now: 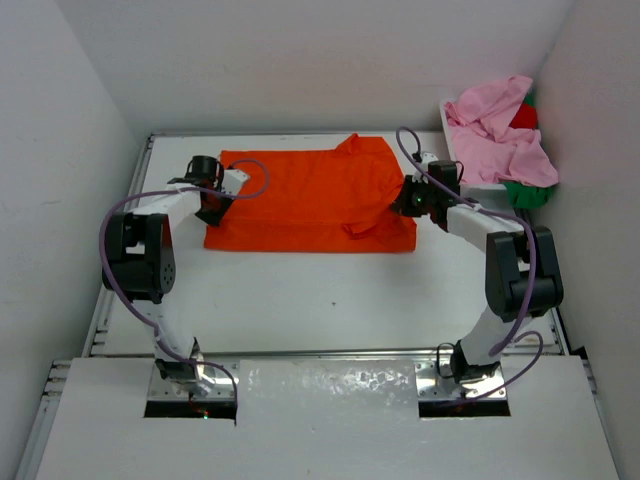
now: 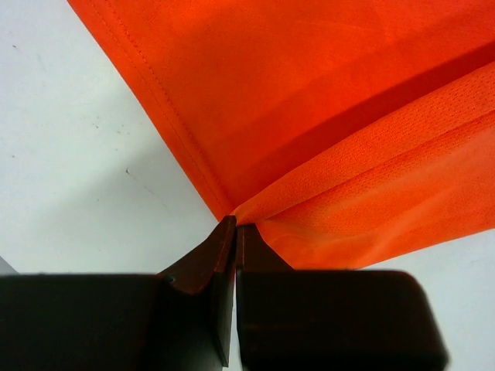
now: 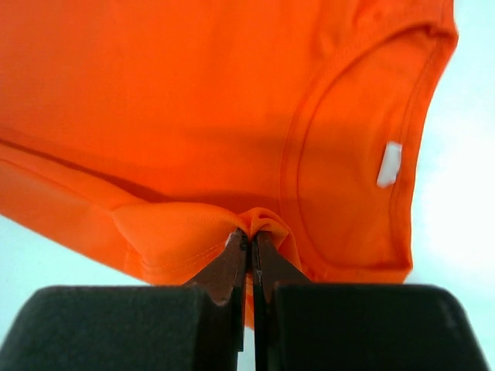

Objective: Fold and stack the t-shirts

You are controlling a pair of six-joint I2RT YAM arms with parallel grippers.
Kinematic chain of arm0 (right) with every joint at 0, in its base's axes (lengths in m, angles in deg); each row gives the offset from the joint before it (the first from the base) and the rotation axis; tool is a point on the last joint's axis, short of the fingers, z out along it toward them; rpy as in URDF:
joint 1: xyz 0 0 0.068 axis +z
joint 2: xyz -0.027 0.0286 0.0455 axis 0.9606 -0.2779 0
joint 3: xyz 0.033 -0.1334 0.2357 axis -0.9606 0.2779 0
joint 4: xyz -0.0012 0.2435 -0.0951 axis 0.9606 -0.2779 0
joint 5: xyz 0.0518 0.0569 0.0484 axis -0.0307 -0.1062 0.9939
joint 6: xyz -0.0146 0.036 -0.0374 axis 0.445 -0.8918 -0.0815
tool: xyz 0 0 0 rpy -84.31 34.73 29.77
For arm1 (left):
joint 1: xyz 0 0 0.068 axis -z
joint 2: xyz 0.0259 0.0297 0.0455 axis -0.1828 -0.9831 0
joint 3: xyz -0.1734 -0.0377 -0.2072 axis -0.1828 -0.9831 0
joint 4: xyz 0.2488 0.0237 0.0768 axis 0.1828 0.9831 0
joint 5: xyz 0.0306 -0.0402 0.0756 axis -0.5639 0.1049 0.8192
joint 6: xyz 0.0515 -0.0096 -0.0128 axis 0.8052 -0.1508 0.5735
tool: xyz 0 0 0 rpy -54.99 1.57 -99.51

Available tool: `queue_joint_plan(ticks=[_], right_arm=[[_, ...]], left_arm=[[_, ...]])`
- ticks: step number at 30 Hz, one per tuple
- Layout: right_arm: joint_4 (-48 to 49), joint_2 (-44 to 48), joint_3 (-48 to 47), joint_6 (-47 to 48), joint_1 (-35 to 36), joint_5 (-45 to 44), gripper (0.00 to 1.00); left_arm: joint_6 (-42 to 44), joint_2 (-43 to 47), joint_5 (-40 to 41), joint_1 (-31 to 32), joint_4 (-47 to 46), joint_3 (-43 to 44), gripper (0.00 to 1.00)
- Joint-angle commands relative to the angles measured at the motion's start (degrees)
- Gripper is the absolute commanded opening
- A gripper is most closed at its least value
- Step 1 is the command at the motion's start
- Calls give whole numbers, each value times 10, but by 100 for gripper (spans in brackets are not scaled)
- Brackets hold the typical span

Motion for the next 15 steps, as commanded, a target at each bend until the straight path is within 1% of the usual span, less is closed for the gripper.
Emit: queue_joint_plan(ticks=[1,6,13,14,15], right_arm=[[6,-27,-45,34,-2,-7,0],[-14,-68,-90,52,-2,-2,0],[-25,-103,-112,56,-3,-40,0],[-26,-113,-117,54,-5,-56,0],[-27,-120,-122,52,-6,-63,0]], left_arm=[[-22,-15,6,-8,-21,13,0],[-34,-37,-6,-8,-10,39,0],[-60,-66,6,-8,-18,63,0],[-66,-66,6,-8,-20,68,3],[-71,-71,6,-8,-21,72,4]])
